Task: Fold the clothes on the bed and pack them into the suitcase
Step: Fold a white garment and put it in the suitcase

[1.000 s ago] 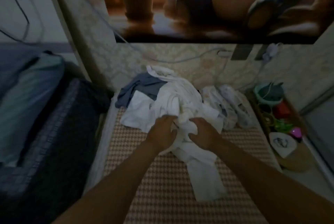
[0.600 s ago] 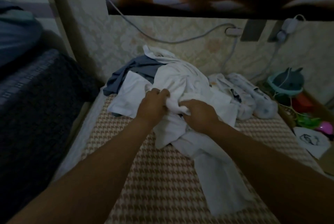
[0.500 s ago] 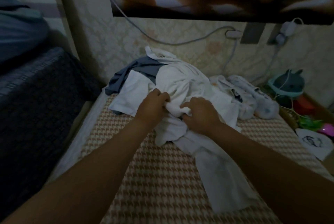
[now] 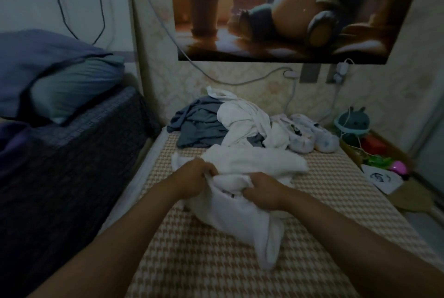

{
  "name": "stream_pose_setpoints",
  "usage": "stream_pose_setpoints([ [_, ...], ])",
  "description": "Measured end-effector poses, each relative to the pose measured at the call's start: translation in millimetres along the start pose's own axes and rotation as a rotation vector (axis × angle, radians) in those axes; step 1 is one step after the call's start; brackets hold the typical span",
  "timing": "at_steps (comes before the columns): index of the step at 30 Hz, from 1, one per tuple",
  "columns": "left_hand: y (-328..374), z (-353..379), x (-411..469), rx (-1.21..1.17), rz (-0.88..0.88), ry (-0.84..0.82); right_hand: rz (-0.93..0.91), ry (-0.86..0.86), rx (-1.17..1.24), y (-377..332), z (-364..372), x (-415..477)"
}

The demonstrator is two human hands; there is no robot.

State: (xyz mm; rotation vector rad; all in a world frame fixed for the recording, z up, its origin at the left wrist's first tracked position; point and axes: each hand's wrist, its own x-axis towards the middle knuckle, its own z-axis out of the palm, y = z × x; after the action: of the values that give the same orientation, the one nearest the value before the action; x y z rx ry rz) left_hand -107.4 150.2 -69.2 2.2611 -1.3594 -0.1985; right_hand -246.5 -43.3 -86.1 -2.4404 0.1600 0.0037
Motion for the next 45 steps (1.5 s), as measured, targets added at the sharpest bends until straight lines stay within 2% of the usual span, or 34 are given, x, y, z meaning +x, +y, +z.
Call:
stream_pose_setpoints([
  [1, -2, 6, -13, 0.019, -0.052, -0.074, 0.035, -0.068, -0.034, 0, 7, -10],
  [3, -11, 19, -38, 0.060, -0.125, -0.086, 0.089, -0.120, -0.092, 0, 19, -26],
  [5, -19, 28, -57, 0.108, -0.115, 0.023, 0.117, -0.020, -0.205, -1, 25, -36],
  [8, -15, 34, -71, 0.255, -0.063, 0.280, 0.122, 0.265, -0.410, -2, 29, -37],
  [10, -2, 39, -76, 0.275, 0.029, 0.372, 0.158, 0.308, -0.345, 1, 31, -31],
  [12, 6, 54, -77, 0.243, 0.171, 0.360, 0.226, 0.273, -0.248, 12, 35, -23],
  [15, -7, 75, -71, 0.217, 0.174, 0.204, 0.298, 0.267, -0.124, 36, 42, -14],
  [17, -18, 80, -66, 0.195, 0.225, 0.172, 0.294, 0.222, -0.055, 40, 45, -13],
  [19, -28, 73, -61, 0.121, 0.208, 0.116, 0.210, 0.193, 0.034, 34, 43, -13],
  [20, -30, 65, -59, 0.103, 0.176, 0.119, 0.162, 0.210, 0.084, 27, 42, -12],
  [22, -38, 39, -57, 0.049, 0.147, 0.241, 0.123, 0.221, 0.149, 8, 40, -13],
  [24, -48, 8, -67, 0.029, 0.167, 0.384, 0.103, 0.099, 0.187, -15, 41, -18],
  [26, -66, -15, -82, 0.191, 0.068, 0.304, 0.110, -0.146, 0.255, -37, 43, -27],
  [27, -75, -20, -91, 0.261, -0.061, 0.185, 0.098, -0.207, 0.267, -42, 42, -28],
  [28, -80, -21, -101, 0.343, -0.185, 0.062, 0.069, -0.182, 0.273, -45, 42, -28],
  [30, -77, -16, -119, 0.438, -0.305, -0.085, 0.033, 0.063, 0.141, -37, 40, -21],
  [31, -70, -13, -124, 0.466, -0.302, -0.061, 0.024, 0.167, -0.005, -29, 40, -17],
  [32, -60, -8, -128, 0.466, -0.265, 0.004, 0.014, 0.199, -0.161, -20, 43, -13],
  [34, -35, 2, -135, 0.250, -0.202, 0.140, 0.006, 0.105, -0.454, -3, 55, -7],
  [35, -20, 5, -140, 0.178, -0.165, 0.094, 0.013, 0.036, -0.554, 2, 62, -5],
  [37, -12, 21, -146, 0.244, -0.191, -0.149, -0.007, -0.011, -0.644, 6, 75, 0],
  [39, -21, 34, -147, 0.354, -0.188, -0.222, -0.154, 0.134, -0.694, 0, 84, 7],
  [41, -32, 40, -143, 0.239, -0.183, -0.112, -0.233, 0.274, -0.692, -3, 84, 16],
  [44, -35, 26, -143, -0.050, -0.286, 0.244, -0.177, 0.308, -0.635, -14, 70, 14],
  [45, -37, 20, -143, -0.039, -0.286, 0.276, -0.155, 0.270, -0.578, -16, 64, 11],
])
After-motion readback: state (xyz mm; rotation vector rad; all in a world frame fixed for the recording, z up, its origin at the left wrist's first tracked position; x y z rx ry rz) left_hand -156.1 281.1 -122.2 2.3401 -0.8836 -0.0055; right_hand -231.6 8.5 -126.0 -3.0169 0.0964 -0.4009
